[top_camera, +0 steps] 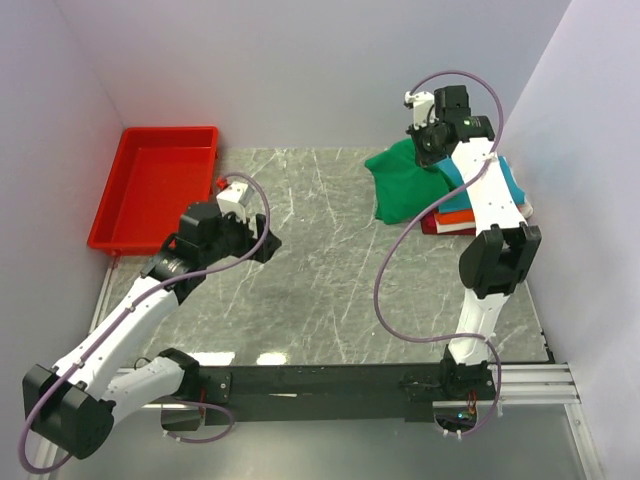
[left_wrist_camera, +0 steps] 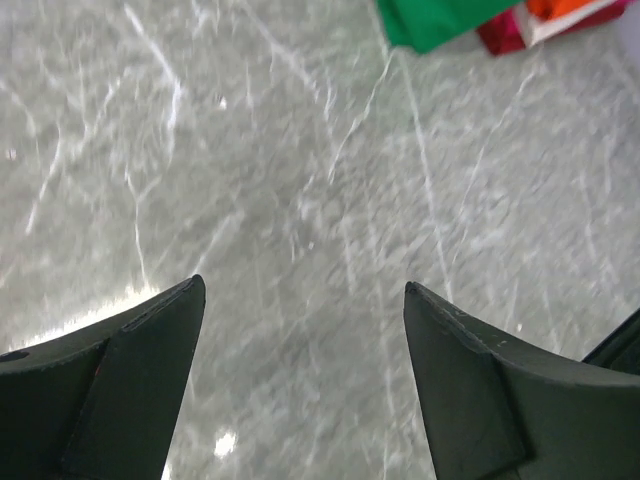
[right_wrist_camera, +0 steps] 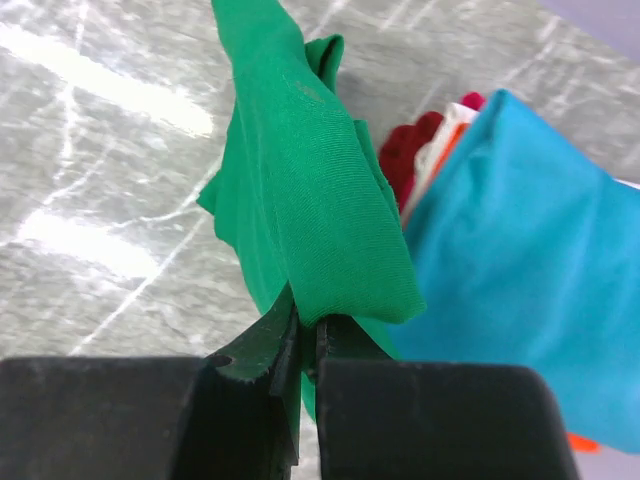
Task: Fold and stack the t-shirts
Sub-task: Neatly place the folded tshirt to the corner
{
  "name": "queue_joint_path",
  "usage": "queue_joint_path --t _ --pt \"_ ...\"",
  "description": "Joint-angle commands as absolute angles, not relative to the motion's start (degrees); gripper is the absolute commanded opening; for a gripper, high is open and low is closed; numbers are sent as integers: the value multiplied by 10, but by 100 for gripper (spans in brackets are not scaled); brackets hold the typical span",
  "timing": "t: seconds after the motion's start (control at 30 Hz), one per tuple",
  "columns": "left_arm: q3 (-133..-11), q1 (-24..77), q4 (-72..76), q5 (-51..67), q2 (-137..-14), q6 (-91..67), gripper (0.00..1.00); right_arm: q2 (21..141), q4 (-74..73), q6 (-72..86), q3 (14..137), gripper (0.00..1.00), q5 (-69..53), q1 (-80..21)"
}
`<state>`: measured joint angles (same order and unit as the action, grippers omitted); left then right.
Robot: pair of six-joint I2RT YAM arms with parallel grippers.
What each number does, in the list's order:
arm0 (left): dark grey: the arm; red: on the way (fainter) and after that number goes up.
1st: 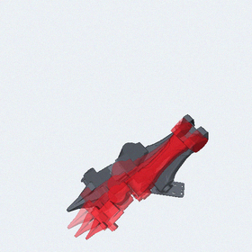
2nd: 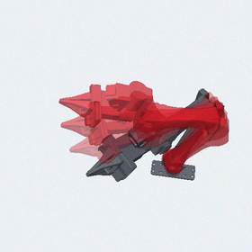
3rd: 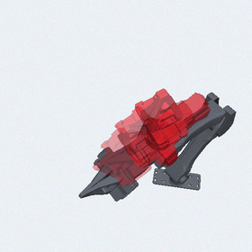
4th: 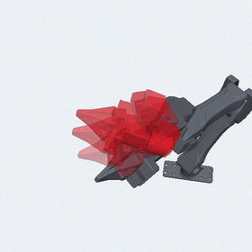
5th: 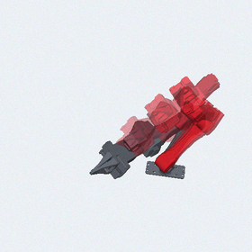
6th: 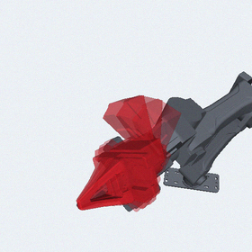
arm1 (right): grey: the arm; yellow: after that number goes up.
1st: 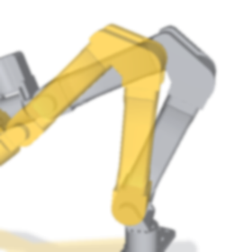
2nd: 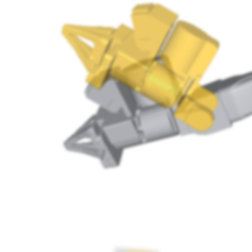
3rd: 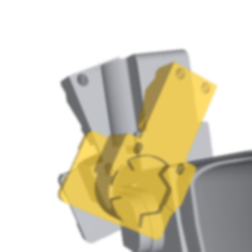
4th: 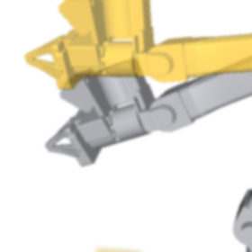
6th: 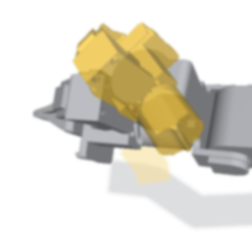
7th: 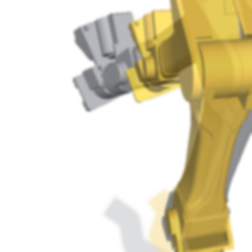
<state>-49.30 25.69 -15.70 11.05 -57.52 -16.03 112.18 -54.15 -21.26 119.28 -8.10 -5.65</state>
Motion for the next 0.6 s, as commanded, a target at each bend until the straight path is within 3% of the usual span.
queue_joint_path --t 0.0,0.57 --pt "-483 256 -156 96 -553 -137 86 1067 -548 -236 1225 0 -41 -60" --pt "-479 256 -178 94 -550 -120 85 944 -544 -273 1233 0 30 -28"
